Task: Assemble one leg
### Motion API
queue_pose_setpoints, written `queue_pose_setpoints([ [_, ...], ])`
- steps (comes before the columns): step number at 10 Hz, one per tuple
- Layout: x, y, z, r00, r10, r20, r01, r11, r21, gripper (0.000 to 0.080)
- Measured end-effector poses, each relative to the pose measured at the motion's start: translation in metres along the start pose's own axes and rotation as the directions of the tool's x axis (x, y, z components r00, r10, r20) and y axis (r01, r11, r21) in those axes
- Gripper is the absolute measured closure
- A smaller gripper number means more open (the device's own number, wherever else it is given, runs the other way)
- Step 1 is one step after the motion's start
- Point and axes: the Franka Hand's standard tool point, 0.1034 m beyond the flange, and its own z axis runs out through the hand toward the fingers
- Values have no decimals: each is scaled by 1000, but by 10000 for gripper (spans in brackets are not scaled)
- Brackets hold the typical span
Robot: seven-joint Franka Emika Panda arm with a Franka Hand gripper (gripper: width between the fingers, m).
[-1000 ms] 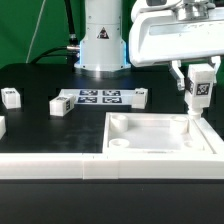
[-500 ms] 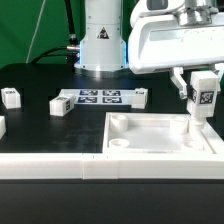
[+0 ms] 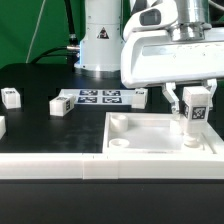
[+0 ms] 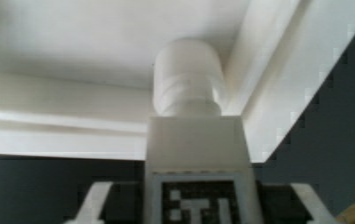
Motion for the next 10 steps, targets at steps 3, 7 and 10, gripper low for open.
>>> queue_pose_setpoints([
  [3,0,-3,2,1000,-3,-7,3,1000,2,509],
  [7,-8,-4,7,1000,-5,17,4,1000,4,509],
  [10,-20,-11,11,999,-14,31,14,1000,8,509],
])
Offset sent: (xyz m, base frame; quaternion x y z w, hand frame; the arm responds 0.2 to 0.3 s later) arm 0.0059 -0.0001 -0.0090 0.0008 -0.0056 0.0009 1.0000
